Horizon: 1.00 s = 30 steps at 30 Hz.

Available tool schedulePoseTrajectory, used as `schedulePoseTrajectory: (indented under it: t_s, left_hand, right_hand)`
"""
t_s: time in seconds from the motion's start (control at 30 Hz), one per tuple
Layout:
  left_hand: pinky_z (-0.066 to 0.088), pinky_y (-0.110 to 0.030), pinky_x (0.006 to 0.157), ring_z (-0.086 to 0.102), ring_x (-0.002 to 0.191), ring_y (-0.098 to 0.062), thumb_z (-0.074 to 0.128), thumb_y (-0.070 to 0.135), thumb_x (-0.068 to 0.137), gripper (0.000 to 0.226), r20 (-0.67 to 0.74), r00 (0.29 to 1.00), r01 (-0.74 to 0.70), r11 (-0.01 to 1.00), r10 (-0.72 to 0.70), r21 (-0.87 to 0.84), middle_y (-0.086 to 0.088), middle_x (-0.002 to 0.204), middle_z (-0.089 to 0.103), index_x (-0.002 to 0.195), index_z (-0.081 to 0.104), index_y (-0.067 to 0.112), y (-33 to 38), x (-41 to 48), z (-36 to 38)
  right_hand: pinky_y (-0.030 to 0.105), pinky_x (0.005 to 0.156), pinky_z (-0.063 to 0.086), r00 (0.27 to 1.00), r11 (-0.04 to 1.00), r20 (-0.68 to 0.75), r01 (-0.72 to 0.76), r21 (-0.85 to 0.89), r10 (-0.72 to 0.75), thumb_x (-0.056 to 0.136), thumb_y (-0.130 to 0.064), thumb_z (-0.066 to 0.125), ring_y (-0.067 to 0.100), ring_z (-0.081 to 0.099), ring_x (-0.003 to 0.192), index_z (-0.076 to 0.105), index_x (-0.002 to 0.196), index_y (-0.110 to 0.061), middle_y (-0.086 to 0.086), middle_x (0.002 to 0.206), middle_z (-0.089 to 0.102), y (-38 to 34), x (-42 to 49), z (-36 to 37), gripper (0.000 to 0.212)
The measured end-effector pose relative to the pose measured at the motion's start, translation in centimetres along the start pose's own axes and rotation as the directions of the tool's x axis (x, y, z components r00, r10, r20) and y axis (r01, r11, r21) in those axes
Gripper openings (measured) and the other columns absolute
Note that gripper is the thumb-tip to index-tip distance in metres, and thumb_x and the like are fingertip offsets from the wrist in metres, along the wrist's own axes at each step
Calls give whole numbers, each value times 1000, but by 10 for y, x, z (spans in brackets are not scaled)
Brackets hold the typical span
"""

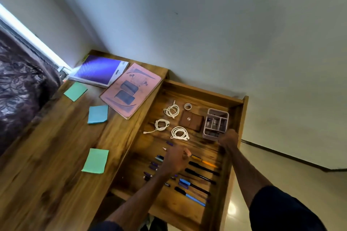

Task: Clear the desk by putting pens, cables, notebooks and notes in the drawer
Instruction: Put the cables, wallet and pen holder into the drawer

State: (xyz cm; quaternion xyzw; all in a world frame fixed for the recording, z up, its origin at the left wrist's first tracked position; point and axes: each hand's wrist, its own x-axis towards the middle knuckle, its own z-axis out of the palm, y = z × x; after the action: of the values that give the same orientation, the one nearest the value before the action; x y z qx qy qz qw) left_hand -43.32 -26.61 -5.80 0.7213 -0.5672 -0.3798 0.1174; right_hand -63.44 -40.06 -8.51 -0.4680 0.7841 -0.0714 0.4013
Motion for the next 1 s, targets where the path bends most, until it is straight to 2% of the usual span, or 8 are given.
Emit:
schedulePoseTrajectory:
  t_s: [0.17,0.33,0.43,0.53,0.67,0.77,0.83,1.0]
  left_hand:
    - [48,-9,72,63,84,4,67,16,87,13,-18,999,26,999,-26,-19,10,98,74,93,74,25,5,-11,2]
    - [57,-23,82,66,86,2,65,23,86,10,-58,996,70,995,-74,-64,15,93,73,87,74,29,12,-21,8]
    - [58,-28,86,65,90,2,65,23,87,11,-72,992,92,988,-101,-125,17,94,72,86,72,31,15,-29,14]
    - [57,-29,89,66,93,-3,64,21,90,12,-80,992,85,982,-100,-171,11,99,73,91,74,27,24,-43,15]
    - [56,-30,89,69,95,-11,63,15,89,14,-79,995,41,976,-59,-212,3,100,76,93,77,17,35,-53,14]
    - [57,-31,88,70,93,-10,63,12,87,16,-47,998,20,967,-33,-253,2,97,77,88,79,15,41,-53,18]
    - [56,-28,89,70,94,-10,63,11,86,16,-54,998,3,953,-20,-303,1,98,78,87,79,13,47,-53,20]
    - [46,-7,67,67,92,-6,62,6,89,18,-85,993,40,917,-81,-397,-6,104,77,93,79,4,62,-61,24]
  right_hand:
    - [43,80,60,999,995,51,-4,103,-1,84,-18,73,37,73,90,71,105,7,22,101,75,4,-7,-4,32]
    - [31,64,48,997,987,9,79,138,-81,91,-14,67,35,70,94,68,113,7,20,107,72,5,-39,-8,31]
    - [29,62,53,988,975,16,150,167,-154,88,-23,75,28,70,89,70,109,-2,13,103,73,8,-60,-8,30]
    - [31,62,57,980,975,24,194,112,-198,88,-22,73,22,69,83,70,108,-6,10,101,73,13,-79,-6,26]
    - [19,50,42,945,945,41,326,-1,-326,89,-15,69,12,61,72,69,102,-4,12,98,72,6,-112,-11,17]
    - [27,62,49,933,926,26,359,-113,-358,87,-13,67,23,66,84,72,100,0,14,94,70,4,-127,-21,19]
    - [24,73,46,919,908,49,395,-137,-392,86,-15,67,22,68,95,75,102,-4,8,97,72,6,-127,-28,21]
    - [25,71,50,891,881,112,452,-140,-440,86,-12,66,12,66,79,79,85,-13,-1,83,73,-1,-130,-39,14]
